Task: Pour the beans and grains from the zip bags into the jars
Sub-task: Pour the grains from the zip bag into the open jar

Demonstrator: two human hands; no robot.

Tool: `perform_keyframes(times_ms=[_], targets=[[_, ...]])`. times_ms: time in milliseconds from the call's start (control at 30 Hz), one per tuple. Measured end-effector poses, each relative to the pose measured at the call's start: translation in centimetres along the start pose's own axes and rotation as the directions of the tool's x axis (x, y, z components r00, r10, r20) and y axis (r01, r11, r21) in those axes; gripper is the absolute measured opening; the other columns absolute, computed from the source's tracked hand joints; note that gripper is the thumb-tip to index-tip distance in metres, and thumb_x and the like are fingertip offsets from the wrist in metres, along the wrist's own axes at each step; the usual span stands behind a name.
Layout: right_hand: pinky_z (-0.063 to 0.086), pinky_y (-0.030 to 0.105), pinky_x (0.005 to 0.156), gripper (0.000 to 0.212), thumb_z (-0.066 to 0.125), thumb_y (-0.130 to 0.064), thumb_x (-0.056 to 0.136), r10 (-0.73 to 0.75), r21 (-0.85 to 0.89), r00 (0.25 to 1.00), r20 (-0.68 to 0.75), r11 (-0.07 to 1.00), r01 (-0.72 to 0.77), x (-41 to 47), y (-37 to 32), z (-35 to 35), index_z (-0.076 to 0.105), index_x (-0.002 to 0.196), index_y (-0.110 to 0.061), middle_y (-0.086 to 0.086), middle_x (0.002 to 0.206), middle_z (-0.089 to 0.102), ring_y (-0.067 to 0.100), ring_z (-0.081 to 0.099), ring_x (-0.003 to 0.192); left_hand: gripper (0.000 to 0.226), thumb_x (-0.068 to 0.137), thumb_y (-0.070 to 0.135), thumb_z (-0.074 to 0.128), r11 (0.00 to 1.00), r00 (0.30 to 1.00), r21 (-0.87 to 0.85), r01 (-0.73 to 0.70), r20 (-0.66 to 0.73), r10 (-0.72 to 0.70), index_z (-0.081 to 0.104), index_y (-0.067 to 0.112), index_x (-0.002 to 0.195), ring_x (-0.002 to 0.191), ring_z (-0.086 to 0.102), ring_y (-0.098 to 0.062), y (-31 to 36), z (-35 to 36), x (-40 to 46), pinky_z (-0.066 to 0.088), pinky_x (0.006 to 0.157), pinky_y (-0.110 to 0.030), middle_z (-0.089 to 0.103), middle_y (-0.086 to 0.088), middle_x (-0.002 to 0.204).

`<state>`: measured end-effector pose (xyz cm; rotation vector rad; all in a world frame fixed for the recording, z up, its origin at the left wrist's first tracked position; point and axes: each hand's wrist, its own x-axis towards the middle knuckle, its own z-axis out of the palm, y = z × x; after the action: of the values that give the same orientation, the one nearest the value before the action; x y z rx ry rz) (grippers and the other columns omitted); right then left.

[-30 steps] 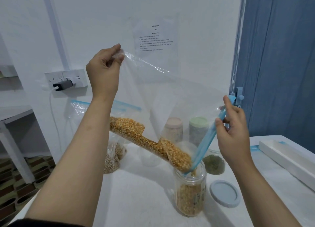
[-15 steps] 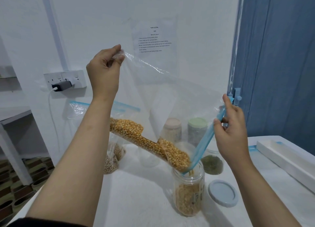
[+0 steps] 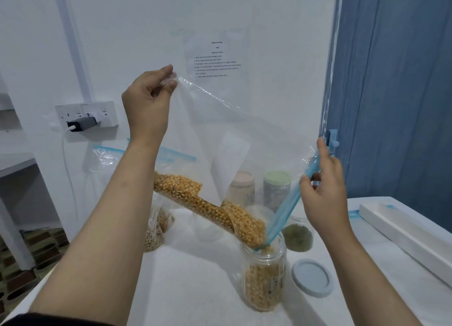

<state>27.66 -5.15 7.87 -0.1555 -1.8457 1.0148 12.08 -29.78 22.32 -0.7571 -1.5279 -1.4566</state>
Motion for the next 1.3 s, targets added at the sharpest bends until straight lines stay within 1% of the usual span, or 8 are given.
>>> perform_keyframes(times_ms=[133,300,400,633,867,1133,1233,1300], targets=[[0.045,0.008,0.075,0.072,0.050,0.000,0.099,0.003,-0.003,1.000,0.006,1.000,-0.003,-0.1,-0.1,-0.1,0.021,0.155,-0.036,-0.004,0.119,0.039,-0.005,0.049,0.087,0.027,0.089,0.011,0.068,1.000,1.000,-0.012,0.005,-0.001,-0.005,0.072,0.015,0.116,0.102,0.069,-0.009,0.2,0.0,0.0,0.053,0.094,-0.025,0.072,0.003,0.104],[0.045,0.007,0.075,0.071,0.050,0.000,0.099,0.002,-0.004,1.000,-0.001,1.000,-0.002,-0.1,-0.3,-0.3,0.022,0.155,-0.034,-0.004,0.119,0.039,-0.002,0.051,0.085,0.028,0.090,0.010,0.068,1.000,1.000,0.003,0.002,0.003,-0.002,0.071,0.012,0.117,0.102,0.068,-0.007,0.4,-0.1,0.0,0.052,0.093,-0.021,0.071,0.005,0.105],[0.044,0.004,0.075,0.070,0.050,-0.001,0.100,0.002,-0.002,1.000,-0.002,1.000,-0.002,-0.2,-0.6,-0.4,0.023,0.155,-0.033,-0.004,0.120,0.039,-0.005,0.051,0.086,0.028,0.090,0.011,0.068,1.000,1.000,0.007,0.001,0.002,-0.001,0.071,0.011,0.118,0.103,0.068,-0.006,0.6,-0.2,0.0,0.052,0.094,-0.021,0.071,0.005,0.105],[0.043,0.002,0.075,0.071,0.050,0.000,0.099,-0.003,0.019,1.000,0.008,1.000,0.003,-0.2,-1.1,-0.5,0.022,0.152,-0.038,-0.004,0.122,0.039,-0.012,0.050,0.090,0.028,0.091,0.010,0.067,1.000,1.000,0.016,0.000,0.008,0.000,0.071,0.012,0.118,0.101,0.067,-0.003,0.9,-0.2,0.1,0.051,0.093,-0.020,0.071,0.006,0.104],[0.041,0.002,0.075,0.072,0.050,0.004,0.097,0.000,0.018,1.000,-0.006,1.000,0.000,0.0,-1.3,-0.3,0.024,0.155,-0.031,-0.003,0.121,0.040,-0.016,0.048,0.090,0.029,0.090,0.008,0.067,0.999,1.000,0.031,-0.008,0.001,0.008,0.070,0.010,0.119,0.095,0.065,0.004,1.1,-0.3,-0.1,0.050,0.090,-0.016,0.070,0.005,0.104],[0.046,0.006,0.073,0.071,0.049,0.000,0.098,0.028,0.012,1.000,-0.009,1.000,-0.028,0.1,-1.5,0.1,0.025,0.155,-0.034,-0.010,0.119,0.037,-0.011,0.049,0.090,0.028,0.092,0.009,0.065,1.000,1.000,0.025,-0.007,-0.008,0.007,0.069,0.011,0.120,0.095,0.064,0.006,1.1,-0.3,-0.2,0.049,0.090,-0.015,0.068,0.008,0.104],[0.047,0.008,0.075,0.066,0.048,-0.003,0.099,0.024,0.016,0.999,-0.026,1.000,-0.023,0.2,-1.6,0.3,0.027,0.155,-0.031,-0.011,0.119,0.038,-0.009,0.050,0.088,0.029,0.092,0.010,0.065,0.999,1.000,0.039,-0.013,-0.006,0.013,0.069,0.011,0.121,0.095,0.063,0.007,1.0,-0.4,-0.4,0.049,0.090,-0.015,0.068,0.007,0.105],[0.045,0.007,0.076,0.061,0.048,-0.007,0.101,0.021,0.009,0.999,-0.044,1.000,-0.020,0.3,-1.7,0.5,0.028,0.155,-0.029,-0.009,0.120,0.038,-0.009,0.050,0.087,0.029,0.092,0.012,0.065,0.999,1.000,0.044,-0.016,-0.008,0.016,0.069,0.010,0.121,0.096,0.063,0.007,1.0,-0.4,-0.4,0.049,0.090,-0.015,0.068,0.007,0.106]])
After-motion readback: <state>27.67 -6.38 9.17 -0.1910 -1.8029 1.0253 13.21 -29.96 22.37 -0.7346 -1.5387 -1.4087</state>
